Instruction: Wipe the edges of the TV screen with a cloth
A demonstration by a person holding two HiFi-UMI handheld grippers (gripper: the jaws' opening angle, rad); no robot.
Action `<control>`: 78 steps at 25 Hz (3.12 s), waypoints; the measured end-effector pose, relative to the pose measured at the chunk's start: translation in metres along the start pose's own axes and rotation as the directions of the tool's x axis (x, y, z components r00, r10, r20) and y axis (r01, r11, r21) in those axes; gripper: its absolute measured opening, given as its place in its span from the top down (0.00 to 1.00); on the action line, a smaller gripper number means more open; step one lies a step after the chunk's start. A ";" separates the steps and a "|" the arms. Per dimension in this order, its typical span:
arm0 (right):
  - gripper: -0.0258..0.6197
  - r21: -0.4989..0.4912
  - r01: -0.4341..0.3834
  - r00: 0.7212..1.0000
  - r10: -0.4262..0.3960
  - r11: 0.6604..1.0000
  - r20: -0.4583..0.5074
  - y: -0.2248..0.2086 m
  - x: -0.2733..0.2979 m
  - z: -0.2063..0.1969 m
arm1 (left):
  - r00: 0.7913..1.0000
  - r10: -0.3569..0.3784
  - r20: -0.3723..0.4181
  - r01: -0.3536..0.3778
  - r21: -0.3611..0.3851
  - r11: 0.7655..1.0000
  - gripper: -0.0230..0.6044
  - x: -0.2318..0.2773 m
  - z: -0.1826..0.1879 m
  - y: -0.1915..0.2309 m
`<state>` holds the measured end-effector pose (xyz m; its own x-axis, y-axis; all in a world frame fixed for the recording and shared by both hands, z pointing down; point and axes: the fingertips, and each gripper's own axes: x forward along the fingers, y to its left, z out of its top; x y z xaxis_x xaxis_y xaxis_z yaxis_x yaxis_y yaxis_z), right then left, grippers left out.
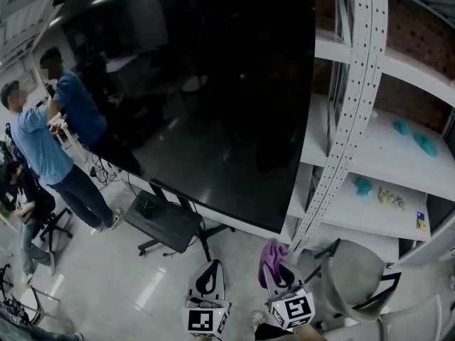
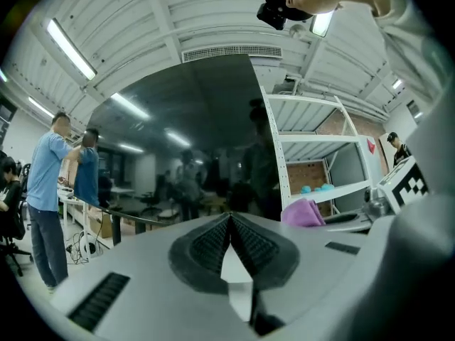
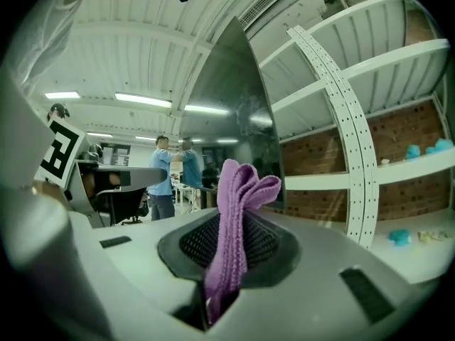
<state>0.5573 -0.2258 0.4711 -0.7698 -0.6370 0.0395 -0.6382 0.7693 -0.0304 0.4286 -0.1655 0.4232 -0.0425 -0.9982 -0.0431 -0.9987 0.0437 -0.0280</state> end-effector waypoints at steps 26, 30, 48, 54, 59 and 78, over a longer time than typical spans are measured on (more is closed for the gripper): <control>0.87 0.041 0.210 0.969 -0.203 0.977 -0.140 -0.051 0.020 -0.034 | 0.990 -0.136 0.049 0.137 -0.018 0.990 0.94 0.090 0.019 0.017; 0.86 0.072 0.269 0.956 -0.257 0.960 -0.141 -0.063 0.013 -0.034 | 0.984 -0.172 0.045 0.173 -0.024 0.985 0.94 0.090 0.018 0.005; 0.86 0.093 0.426 0.903 -0.417 0.900 -0.103 -0.093 0.010 -0.016 | 0.980 -0.199 0.014 0.199 -0.019 0.980 0.94 0.078 0.010 0.000; 0.87 0.105 0.512 0.859 -0.506 0.853 -0.075 -0.114 -0.002 -0.003 | 0.981 -0.195 0.020 0.196 -0.024 0.980 0.94 0.074 0.010 0.006; 0.86 0.037 0.373 0.928 -0.373 0.927 -0.022 -0.078 0.026 0.013 | 0.978 -0.208 0.023 0.209 -0.030 0.977 0.94 0.079 0.010 0.001; 0.87 0.017 0.341 0.940 -0.341 0.940 -0.002 -0.081 0.043 0.032 | 0.989 -0.150 -0.008 0.149 -0.083 0.985 0.94 0.098 0.005 0.011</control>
<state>0.5761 -0.3170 0.4435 -0.5061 -0.8610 0.0496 -0.8625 0.5051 -0.0323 0.4141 -0.2625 0.4138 0.1075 -0.9937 -0.0304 -0.9929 -0.1089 0.0489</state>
